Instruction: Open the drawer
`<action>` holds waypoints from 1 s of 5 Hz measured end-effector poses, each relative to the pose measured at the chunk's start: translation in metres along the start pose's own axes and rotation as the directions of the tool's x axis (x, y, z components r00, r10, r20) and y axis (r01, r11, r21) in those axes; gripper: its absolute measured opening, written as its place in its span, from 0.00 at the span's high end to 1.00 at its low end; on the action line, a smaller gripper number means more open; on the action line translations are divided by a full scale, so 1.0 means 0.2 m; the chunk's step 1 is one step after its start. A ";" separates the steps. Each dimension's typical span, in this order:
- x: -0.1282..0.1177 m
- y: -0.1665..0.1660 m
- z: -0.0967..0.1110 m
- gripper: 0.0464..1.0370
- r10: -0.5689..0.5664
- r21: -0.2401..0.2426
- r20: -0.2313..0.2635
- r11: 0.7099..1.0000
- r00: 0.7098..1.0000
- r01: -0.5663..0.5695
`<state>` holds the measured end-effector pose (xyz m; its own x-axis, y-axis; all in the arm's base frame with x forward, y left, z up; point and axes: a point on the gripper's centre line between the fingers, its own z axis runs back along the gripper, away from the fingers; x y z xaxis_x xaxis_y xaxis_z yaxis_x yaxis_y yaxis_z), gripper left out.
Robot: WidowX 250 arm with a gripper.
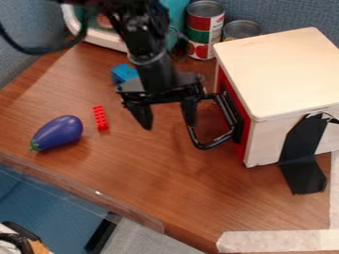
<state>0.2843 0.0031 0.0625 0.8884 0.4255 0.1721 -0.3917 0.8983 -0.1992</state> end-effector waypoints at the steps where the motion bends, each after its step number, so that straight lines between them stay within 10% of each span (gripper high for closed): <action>1: 0.04 -0.01 -0.05 0.04 0.041 -0.006 0.021 0.999 0.999 -0.041; 5: 0.06 -0.03 -0.14 0.20 0.205 -0.056 0.056 0.978 0.977 -0.202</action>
<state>0.3040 -0.0006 0.0387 0.7742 0.6063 0.1817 -0.5491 0.7862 -0.2835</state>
